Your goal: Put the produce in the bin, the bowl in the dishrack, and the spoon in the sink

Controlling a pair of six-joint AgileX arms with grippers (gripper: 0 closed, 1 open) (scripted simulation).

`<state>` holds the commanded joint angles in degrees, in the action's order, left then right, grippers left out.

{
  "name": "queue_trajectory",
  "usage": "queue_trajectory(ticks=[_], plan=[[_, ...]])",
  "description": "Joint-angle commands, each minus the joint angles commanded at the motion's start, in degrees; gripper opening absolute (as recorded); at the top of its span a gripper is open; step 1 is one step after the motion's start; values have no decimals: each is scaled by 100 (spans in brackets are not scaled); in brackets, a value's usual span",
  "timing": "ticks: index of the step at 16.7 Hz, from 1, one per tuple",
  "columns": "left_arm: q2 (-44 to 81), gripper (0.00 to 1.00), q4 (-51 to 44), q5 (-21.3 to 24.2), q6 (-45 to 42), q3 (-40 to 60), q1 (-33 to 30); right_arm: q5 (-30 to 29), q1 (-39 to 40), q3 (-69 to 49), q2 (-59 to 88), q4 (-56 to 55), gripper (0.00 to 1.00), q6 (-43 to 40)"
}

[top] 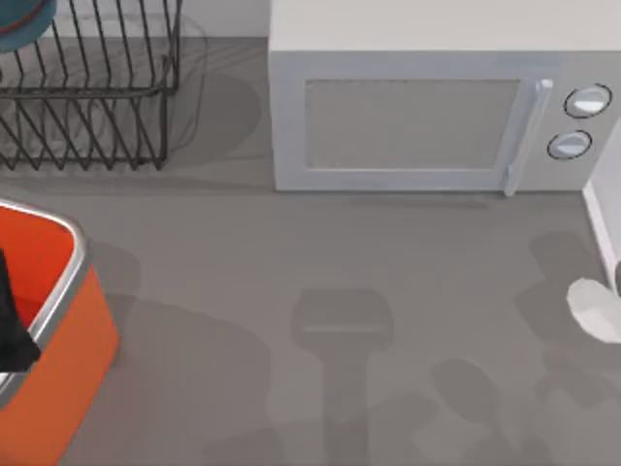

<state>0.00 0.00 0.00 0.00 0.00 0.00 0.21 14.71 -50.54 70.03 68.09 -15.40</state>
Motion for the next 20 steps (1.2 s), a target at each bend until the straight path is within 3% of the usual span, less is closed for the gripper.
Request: queue_trajectory(ticks=[4, 8, 15, 20], plan=[[0, 100, 0, 0, 0, 0, 0, -37, -448, -1308, 667, 287, 0, -328], [0, 100, 0, 0, 0, 0, 0, -75, -961, -3528, 1827, 753, 0, -756], [0, 100, 0, 0, 0, 0, 0, -83, -1606, -8327, 5071, 1634, 0, -1512], [0, 100, 0, 0, 0, 0, 0, -57, -1995, -10558, 7310, 2224, 0, -1893]])
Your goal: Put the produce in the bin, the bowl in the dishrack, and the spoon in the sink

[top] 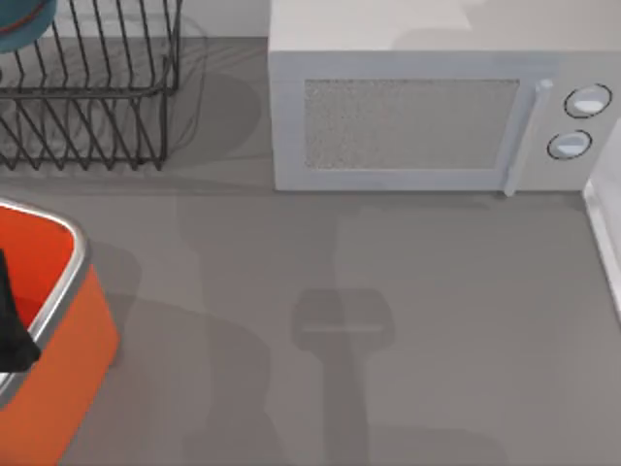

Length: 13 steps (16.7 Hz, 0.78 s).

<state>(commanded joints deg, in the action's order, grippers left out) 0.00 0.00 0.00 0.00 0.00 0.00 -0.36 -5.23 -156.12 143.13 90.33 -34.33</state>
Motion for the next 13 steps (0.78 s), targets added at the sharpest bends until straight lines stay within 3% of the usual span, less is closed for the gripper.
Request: queue_trajectory(ticks=[5, 13], plan=[[0, 100, 0, 0, 0, 0, 0, 46, -268, -979, 1240, 569, 0, -287], [0, 100, 0, 0, 0, 0, 0, 53, -286, -1018, 1383, 690, 0, -335]])
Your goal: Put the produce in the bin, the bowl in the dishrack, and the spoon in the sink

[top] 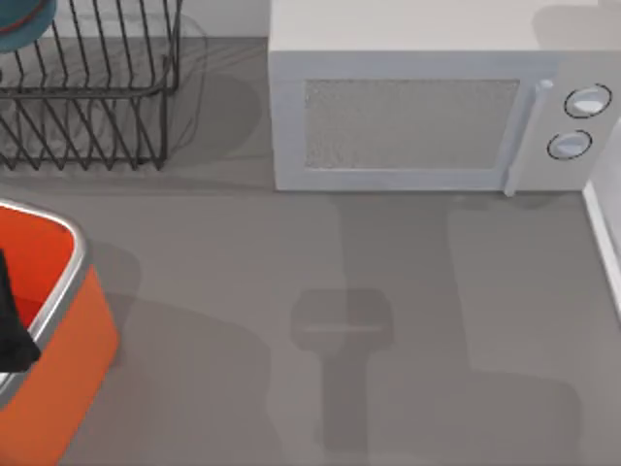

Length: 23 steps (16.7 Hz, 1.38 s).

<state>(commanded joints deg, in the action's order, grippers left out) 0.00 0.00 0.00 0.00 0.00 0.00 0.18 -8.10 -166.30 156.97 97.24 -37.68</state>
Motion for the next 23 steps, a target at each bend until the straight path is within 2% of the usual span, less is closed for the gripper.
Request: queue_trajectory(ticks=[3, 10, 16, 23], plan=[[0, 100, 0, 0, 0, 0, 0, 4, -2, 404, -210, -359, 0, 2], [0, 100, 0, 0, 0, 0, 0, 11, -24, 2354, -655, -1548, 0, -7], [0, 100, 0, 0, 0, 0, 0, 15, -32, 2593, -776, -1754, 0, -18], [0, 100, 0, 0, 0, 0, 0, 15, -32, 2593, -776, -1754, 53, -18]])
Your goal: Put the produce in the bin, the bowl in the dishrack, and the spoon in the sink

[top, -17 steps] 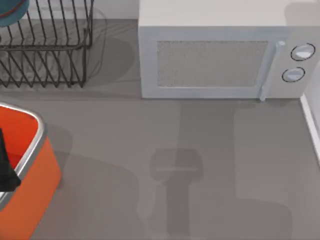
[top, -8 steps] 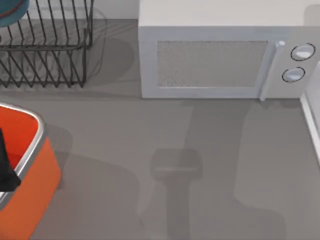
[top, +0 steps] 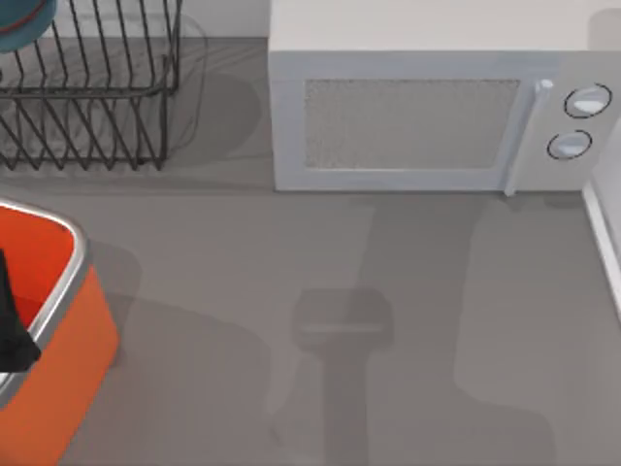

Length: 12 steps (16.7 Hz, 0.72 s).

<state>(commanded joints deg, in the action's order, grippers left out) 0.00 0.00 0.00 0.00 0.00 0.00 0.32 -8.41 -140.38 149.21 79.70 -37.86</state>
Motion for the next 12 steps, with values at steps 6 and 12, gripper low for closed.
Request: queue_trajectory(ticks=[6, 12], plan=[[0, 100, 0, 0, 0, 0, 0, 0, 0, 0, 0, 0, 98, 0], [0, 100, 0, 0, 0, 0, 0, 0, 0, 0, 0, 0, 100, 0]])
